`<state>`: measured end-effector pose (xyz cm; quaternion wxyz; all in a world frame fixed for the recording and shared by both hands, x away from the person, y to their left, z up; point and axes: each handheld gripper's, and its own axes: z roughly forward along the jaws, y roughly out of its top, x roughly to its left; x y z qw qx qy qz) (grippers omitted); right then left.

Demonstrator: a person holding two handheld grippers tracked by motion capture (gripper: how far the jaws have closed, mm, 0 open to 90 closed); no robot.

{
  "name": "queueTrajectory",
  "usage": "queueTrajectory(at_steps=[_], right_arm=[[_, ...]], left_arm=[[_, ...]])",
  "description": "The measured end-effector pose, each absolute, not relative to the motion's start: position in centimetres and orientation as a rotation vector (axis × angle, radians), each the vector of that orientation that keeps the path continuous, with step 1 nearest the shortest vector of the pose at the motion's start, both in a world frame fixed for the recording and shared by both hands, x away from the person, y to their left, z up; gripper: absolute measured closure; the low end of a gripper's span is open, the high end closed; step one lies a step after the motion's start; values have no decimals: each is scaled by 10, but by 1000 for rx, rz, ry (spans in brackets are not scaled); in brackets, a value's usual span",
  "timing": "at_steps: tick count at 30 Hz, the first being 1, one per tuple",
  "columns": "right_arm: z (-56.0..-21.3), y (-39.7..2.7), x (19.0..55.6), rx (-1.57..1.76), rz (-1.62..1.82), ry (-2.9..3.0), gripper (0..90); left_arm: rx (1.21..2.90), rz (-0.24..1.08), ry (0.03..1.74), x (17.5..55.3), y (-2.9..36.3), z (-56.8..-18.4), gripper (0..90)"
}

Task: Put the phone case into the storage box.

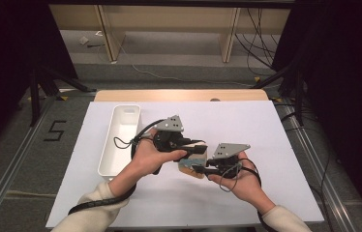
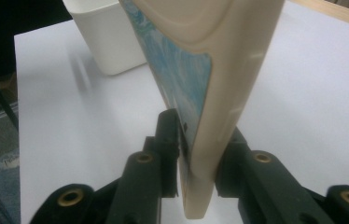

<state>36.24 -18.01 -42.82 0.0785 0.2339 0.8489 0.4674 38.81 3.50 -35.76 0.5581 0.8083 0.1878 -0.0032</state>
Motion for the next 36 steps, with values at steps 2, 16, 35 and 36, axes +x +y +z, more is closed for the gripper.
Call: queueTrajectory(at_steps=[2, 16, 35, 36], right_arm=[[-427, -180, 362, 713, 1396, 2541, 786], [-422, -182, 362, 793, 1413, 2492, 805], [-419, -187, 371, 932, 1383, 2345, 803], [-419, -187, 372, 931, 1381, 2343, 803]], left_arm=[[1907, -3, 430, 388, 36, -357, 763], [1808, 139, 475, 394, 40, -360, 235], [1771, 292, 534, 388, 43, -361, 0], [1765, 293, 538, 387, 43, -361, 0]])
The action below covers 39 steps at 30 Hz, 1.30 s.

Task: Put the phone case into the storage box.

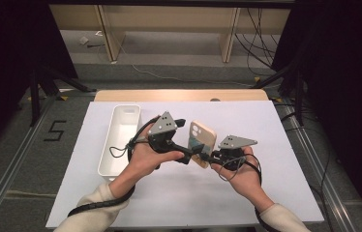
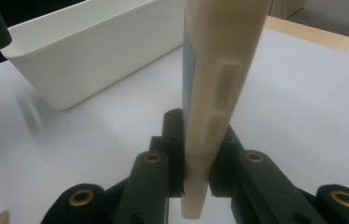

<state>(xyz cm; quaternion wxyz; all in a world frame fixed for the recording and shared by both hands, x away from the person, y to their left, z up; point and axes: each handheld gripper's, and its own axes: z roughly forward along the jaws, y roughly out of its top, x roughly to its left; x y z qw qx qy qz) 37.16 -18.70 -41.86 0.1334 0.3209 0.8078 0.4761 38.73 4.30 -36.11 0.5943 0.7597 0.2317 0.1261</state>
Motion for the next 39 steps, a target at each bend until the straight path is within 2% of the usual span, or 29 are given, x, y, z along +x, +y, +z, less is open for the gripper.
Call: queueTrajectory(at_steps=[25, 39], right_arm=[[-421, -174, 377, 988, 1361, 2323, 802], [-422, -170, 376, 1001, 1361, 2351, 802]], left_arm=[[1767, 403, 600, 390, 35, -368, 0], [1758, 420, 625, 393, 25, -373, 0]])
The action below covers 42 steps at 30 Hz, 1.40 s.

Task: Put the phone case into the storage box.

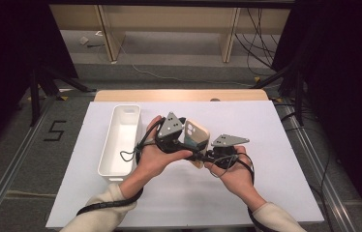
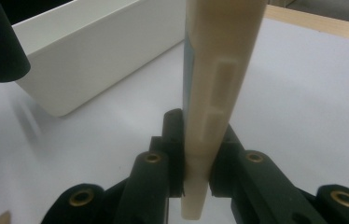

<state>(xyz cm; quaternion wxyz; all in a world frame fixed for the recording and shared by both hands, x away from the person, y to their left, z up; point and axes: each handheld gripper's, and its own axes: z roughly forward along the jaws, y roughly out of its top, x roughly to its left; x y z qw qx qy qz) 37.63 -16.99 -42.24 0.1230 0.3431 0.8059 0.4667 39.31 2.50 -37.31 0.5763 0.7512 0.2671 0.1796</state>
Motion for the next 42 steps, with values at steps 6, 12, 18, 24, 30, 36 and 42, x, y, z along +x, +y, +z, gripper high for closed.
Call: queueTrajectory(at_steps=[6, 12, 18, 24, 30, 36, 42], right_arm=[[-423, -169, 376, 1004, 1364, 2357, 802], [-423, -170, 376, 1005, 1365, 2355, 803], [-423, -169, 376, 1003, 1368, 2357, 803], [-422, -168, 375, 1003, 1368, 2356, 803], [-422, -169, 376, 1008, 1376, 2349, 802], [-422, -169, 376, 1012, 1385, 2338, 800], [-421, -169, 376, 1006, 1399, 2328, 796]], left_arm=[[1752, 430, 641, 394, 19, -374, 0], [1743, 441, 658, 395, 17, -376, 0], [1739, 457, 663, 396, 17, -375, 14], [1734, 449, 664, 395, 15, -377, 49], [1727, 446, 673, 395, 15, -376, 83], [1731, 435, 678, 396, 16, -375, 97], [1720, 436, 686, 395, 17, -373, 103]])
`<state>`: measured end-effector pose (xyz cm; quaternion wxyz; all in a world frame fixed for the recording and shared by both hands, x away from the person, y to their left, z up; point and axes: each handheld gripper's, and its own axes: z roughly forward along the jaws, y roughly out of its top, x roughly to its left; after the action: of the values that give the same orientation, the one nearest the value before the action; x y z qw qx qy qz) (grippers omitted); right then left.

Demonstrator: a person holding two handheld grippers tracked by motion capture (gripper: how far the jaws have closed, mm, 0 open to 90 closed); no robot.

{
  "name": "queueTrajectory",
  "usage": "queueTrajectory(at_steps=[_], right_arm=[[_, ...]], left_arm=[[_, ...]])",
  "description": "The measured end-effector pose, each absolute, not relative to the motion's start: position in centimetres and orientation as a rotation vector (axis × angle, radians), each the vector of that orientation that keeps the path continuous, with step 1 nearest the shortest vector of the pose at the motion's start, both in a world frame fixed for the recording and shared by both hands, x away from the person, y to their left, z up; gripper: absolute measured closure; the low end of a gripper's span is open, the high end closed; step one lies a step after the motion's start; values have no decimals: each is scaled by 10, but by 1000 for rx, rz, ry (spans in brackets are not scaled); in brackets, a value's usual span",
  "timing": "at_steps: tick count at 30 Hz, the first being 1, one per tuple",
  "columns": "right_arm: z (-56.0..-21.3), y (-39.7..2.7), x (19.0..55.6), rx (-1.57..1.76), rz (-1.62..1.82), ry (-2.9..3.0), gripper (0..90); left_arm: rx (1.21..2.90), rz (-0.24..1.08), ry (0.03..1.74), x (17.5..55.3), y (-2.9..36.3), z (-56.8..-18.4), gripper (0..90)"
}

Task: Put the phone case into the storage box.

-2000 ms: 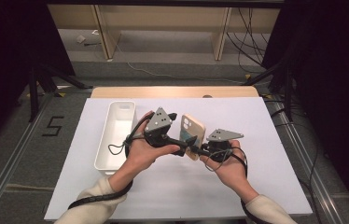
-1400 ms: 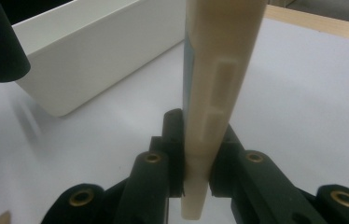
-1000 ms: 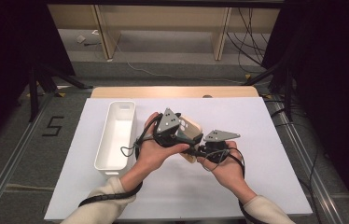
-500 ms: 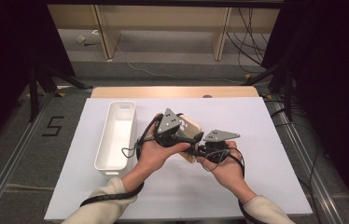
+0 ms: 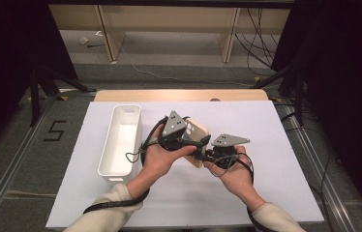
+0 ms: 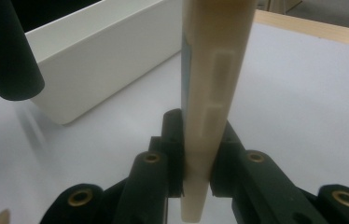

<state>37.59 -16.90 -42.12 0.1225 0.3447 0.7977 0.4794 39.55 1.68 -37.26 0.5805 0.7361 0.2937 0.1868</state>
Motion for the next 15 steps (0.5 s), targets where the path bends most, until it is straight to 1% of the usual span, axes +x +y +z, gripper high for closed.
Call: queueTrajectory(at_steps=[5, 7, 11, 15], right_arm=[[-420, -169, 375, 987, 1418, 2309, 779], [-419, -170, 376, 981, 1426, 2300, 751], [-418, -171, 377, 989, 1447, 2294, 648], [-418, -171, 377, 989, 1458, 2281, 481]], left_arm=[[1714, 441, 680, 395, 18, -370, 106], [1713, 439, 680, 395, 18, -369, 108], [1708, 443, 682, 396, 20, -369, 109], [1702, 447, 684, 396, 22, -367, 109]])
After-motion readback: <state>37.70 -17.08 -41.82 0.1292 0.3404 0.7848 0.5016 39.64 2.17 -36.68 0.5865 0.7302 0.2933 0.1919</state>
